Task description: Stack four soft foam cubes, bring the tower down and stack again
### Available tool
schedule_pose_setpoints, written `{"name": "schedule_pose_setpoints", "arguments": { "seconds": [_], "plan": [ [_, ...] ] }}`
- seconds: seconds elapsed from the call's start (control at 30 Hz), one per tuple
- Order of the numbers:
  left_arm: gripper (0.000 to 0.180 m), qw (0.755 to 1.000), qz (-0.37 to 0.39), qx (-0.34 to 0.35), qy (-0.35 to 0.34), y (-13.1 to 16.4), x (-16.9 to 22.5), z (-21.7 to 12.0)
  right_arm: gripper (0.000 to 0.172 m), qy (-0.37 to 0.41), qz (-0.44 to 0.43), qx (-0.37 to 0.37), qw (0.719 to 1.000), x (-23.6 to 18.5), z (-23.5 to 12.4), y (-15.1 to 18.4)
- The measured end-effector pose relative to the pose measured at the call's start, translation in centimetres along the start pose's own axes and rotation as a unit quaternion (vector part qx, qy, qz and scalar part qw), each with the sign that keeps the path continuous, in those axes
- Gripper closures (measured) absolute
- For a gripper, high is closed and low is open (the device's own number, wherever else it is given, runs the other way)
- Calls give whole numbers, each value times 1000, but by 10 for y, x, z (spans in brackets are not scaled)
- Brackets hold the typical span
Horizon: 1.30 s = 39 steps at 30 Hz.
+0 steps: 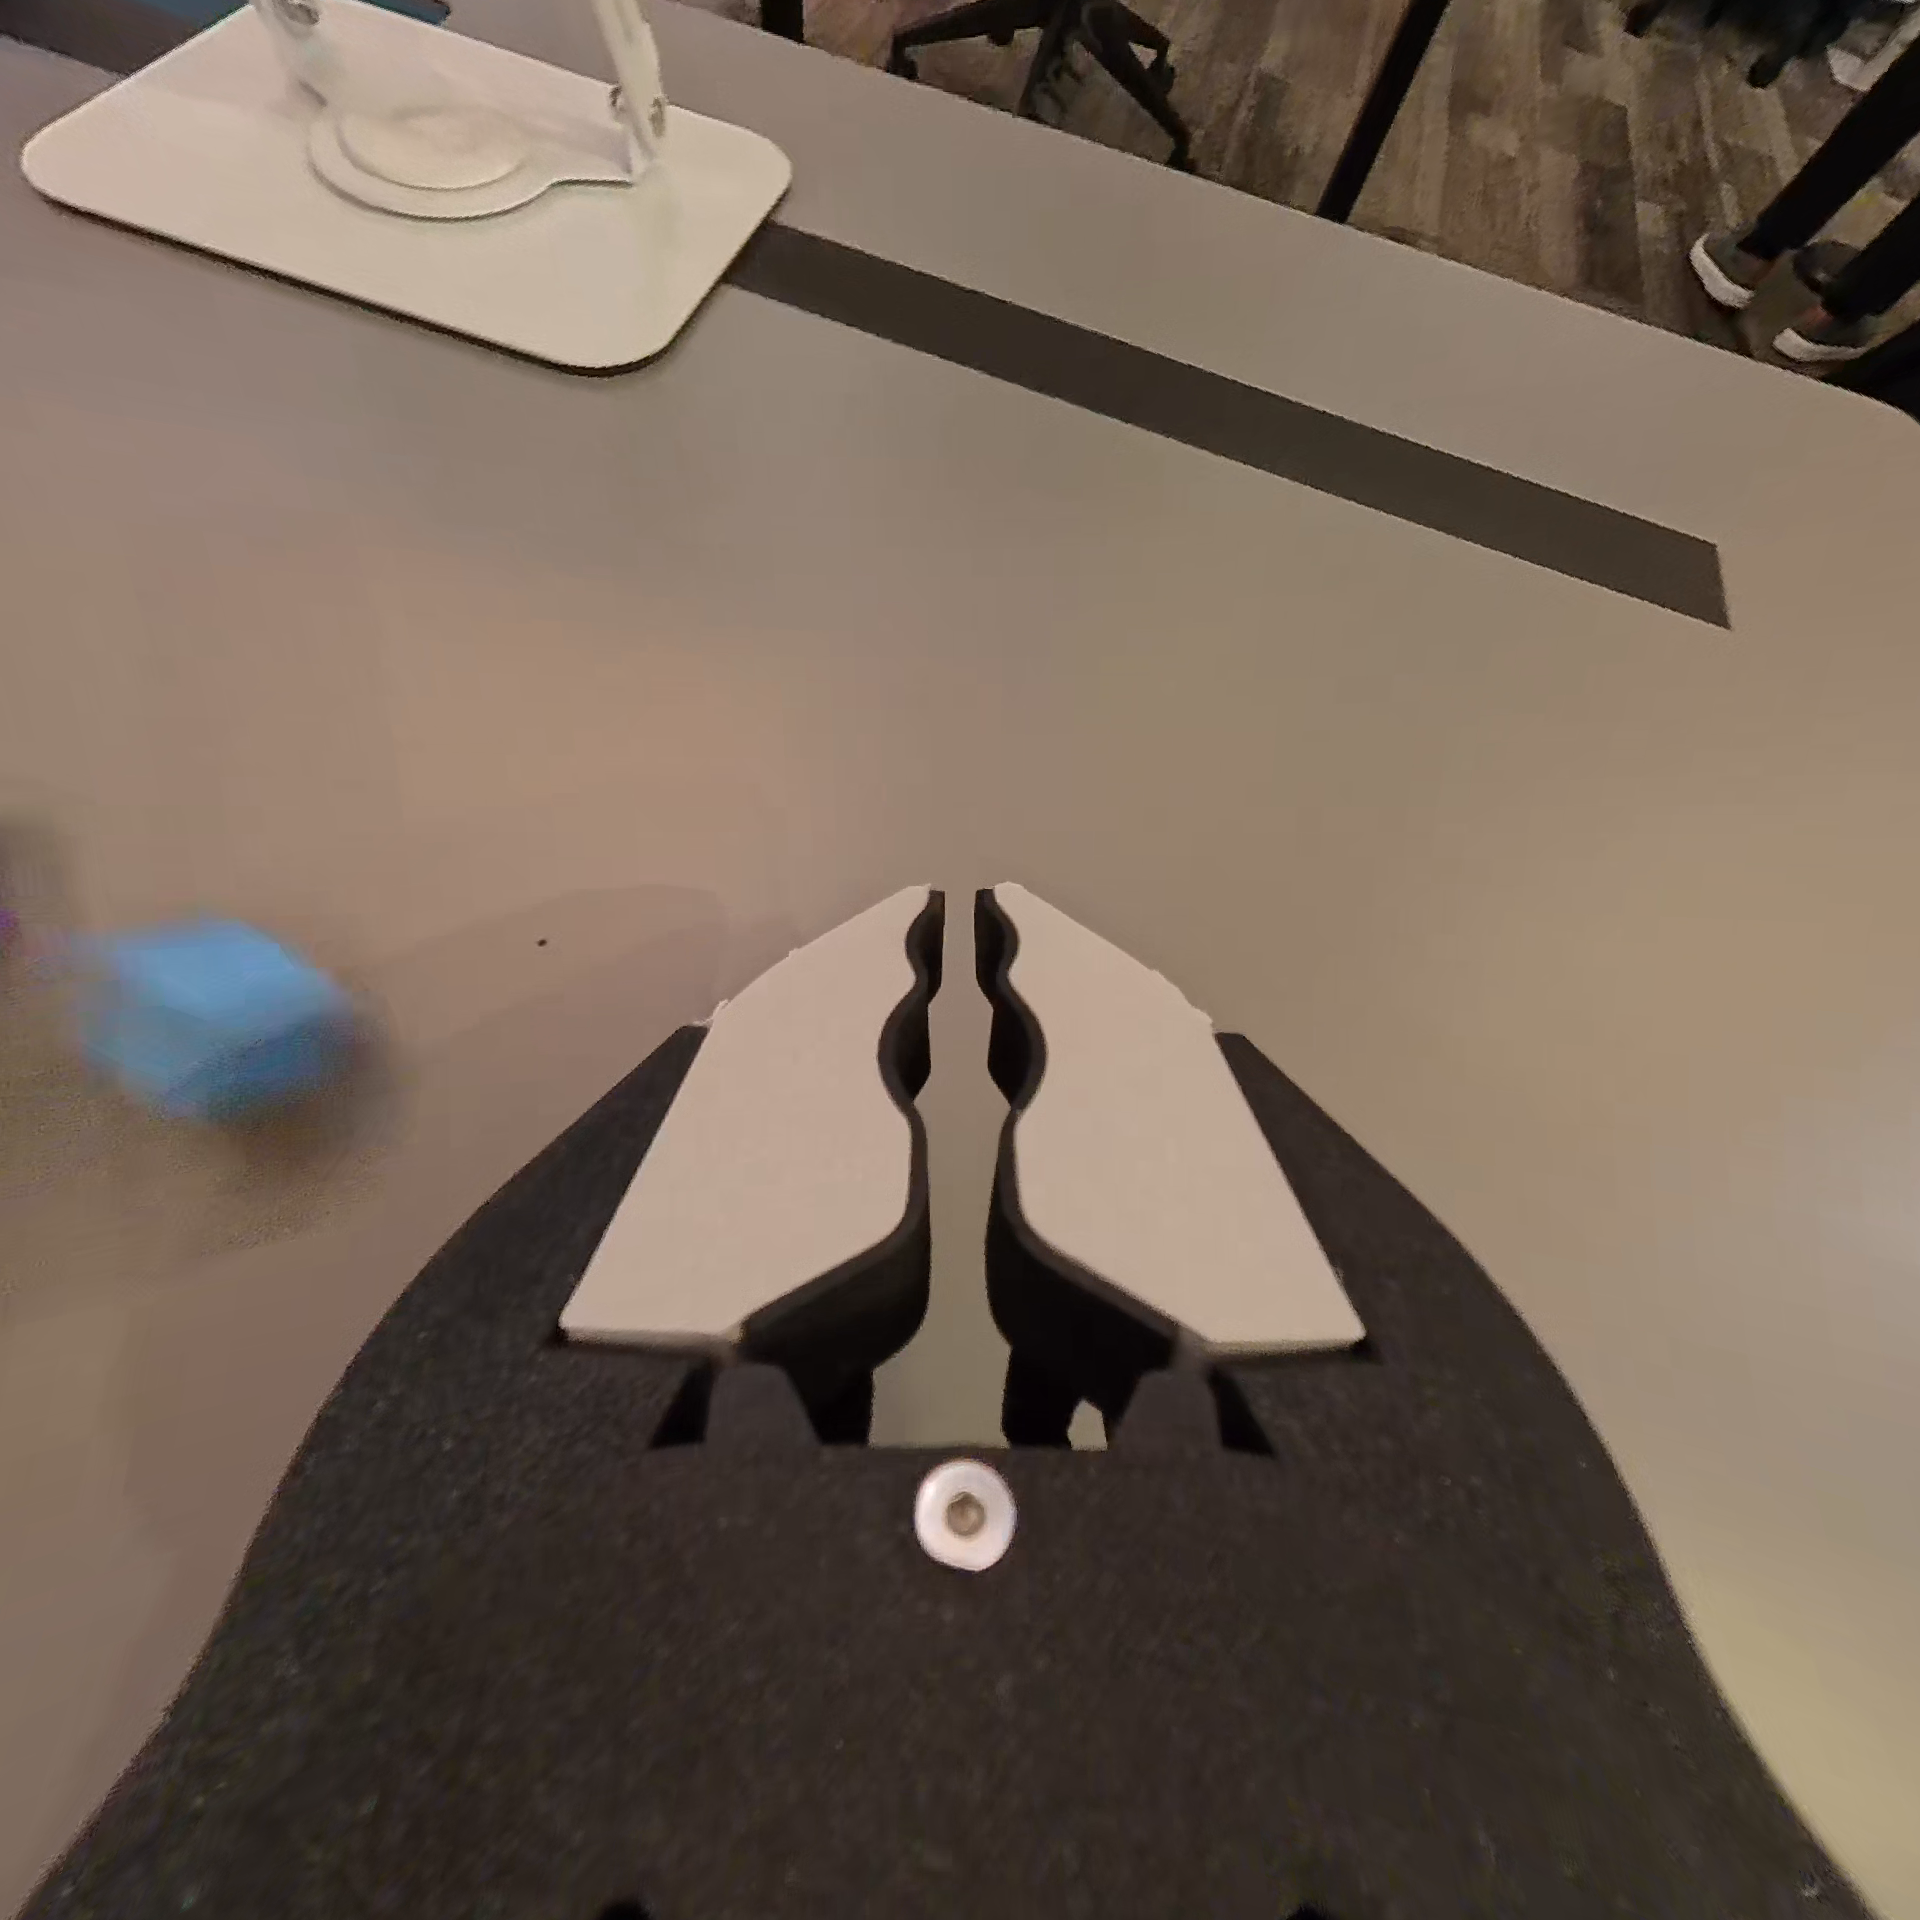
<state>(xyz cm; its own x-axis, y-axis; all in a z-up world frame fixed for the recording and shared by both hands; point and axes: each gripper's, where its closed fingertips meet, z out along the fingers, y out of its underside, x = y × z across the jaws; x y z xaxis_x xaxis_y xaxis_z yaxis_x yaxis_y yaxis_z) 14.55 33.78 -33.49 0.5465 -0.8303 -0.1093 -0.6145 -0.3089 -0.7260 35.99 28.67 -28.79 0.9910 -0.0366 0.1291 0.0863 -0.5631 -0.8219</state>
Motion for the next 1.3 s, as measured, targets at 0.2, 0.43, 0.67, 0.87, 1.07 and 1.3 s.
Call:
{"name": "schedule_pose_setpoints", "arguments": {
  "seconds": [0.2,0.43,0.67,0.87,1.07,1.3],
  "plan": [
    [180,999,-30,35,-15,-1,-24,-2,167,27,35,17,999,38,-17,4],
    [180,995,-80,50,-23,10,-68,-13,167,22,88,34,995,54,-22,6],
    [180,998,-42,36,-29,12,-63,-10,166,11,75,33,997,44,-20,4],
    [180,998,22,24,-57,13,-55,-7,166,-9,39,29,999,26,-16,-2],
    [180,998,10,35,-48,11,-56,-9,166,-25,10,23,999,11,-11,-4],
    [180,998,14,58,-30,7,-51,-14,165,-42,-6,18,999,-2,-5,-6]
  ]
}}
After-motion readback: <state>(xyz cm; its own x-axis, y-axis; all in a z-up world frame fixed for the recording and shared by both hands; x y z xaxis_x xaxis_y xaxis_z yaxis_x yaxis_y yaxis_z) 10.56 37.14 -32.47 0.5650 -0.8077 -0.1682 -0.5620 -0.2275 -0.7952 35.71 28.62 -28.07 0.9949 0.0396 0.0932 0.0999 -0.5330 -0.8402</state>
